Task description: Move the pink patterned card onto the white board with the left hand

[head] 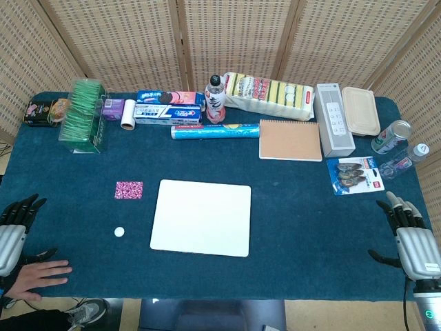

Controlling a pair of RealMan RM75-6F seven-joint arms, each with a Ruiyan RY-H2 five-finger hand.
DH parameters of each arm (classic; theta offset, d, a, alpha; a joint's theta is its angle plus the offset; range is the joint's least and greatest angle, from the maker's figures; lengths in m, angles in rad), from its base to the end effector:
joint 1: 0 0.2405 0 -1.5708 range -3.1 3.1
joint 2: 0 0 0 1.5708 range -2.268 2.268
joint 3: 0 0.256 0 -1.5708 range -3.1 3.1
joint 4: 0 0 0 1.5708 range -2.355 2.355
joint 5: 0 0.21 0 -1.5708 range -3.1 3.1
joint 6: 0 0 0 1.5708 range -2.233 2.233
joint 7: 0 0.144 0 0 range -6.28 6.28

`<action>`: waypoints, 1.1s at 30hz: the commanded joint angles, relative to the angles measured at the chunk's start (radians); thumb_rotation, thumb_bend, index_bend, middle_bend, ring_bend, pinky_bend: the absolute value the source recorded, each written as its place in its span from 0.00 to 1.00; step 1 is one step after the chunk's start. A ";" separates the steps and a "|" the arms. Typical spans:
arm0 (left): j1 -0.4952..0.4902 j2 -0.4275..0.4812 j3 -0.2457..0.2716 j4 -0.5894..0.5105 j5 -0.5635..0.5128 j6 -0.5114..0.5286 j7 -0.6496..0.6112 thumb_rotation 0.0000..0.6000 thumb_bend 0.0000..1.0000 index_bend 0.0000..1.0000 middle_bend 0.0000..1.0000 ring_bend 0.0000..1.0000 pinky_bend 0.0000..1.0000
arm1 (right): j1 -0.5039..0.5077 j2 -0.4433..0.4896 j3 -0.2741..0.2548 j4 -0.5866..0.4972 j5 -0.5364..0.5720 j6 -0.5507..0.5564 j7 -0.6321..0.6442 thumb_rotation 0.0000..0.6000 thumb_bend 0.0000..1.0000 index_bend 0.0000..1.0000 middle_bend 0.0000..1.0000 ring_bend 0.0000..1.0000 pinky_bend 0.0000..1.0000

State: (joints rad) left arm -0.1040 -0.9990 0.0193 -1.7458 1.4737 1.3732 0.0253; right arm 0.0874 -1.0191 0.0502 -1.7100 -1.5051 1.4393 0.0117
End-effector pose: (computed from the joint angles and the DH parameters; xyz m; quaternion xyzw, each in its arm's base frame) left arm -0.3056 0.1686 0.1623 -0.6251 -0.4352 -0.3305 0.5574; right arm -0.2998 -0.1806 0.1751 0.6041 -0.4011 0.3815 0.5733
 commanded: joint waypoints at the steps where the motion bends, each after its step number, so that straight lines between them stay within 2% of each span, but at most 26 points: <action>1: 0.000 -0.001 0.001 0.001 -0.002 -0.003 0.003 1.00 0.12 0.00 0.00 0.00 0.02 | 0.001 0.000 0.000 0.000 0.001 -0.003 -0.002 1.00 0.00 0.10 0.00 0.00 0.00; 9: 0.000 0.008 -0.002 -0.001 -0.008 -0.005 -0.017 1.00 0.12 0.00 0.00 0.00 0.02 | 0.001 -0.001 -0.001 -0.005 0.002 -0.002 -0.011 1.00 0.00 0.10 0.00 0.00 0.00; 16: -0.024 0.009 -0.014 0.007 -0.032 -0.048 -0.021 1.00 0.12 0.00 0.00 0.00 0.02 | 0.001 0.005 0.004 -0.010 0.019 -0.008 0.000 1.00 0.00 0.10 0.00 0.00 0.00; 22: -0.117 0.013 -0.042 0.038 -0.044 -0.178 -0.041 1.00 0.11 0.00 0.00 0.00 0.02 | 0.000 0.015 0.006 -0.013 0.023 -0.009 0.020 1.00 0.00 0.10 0.00 0.00 0.00; 29: -0.234 -0.001 -0.110 0.051 -0.060 -0.258 0.068 1.00 0.11 0.00 0.00 0.00 0.02 | 0.001 0.026 0.009 -0.009 0.028 -0.013 0.051 1.00 0.00 0.10 0.00 0.00 0.00; 33: -0.302 -0.048 -0.149 0.088 -0.102 -0.317 0.087 1.00 0.12 0.07 0.00 0.00 0.02 | 0.003 0.030 0.009 -0.006 0.029 -0.020 0.061 1.00 0.00 0.10 0.00 0.00 0.00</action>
State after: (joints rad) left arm -0.3718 -1.0217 -0.1058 -1.6803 1.3968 1.0897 0.0937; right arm 0.0902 -0.9897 0.0590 -1.7167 -1.4765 1.4195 0.0723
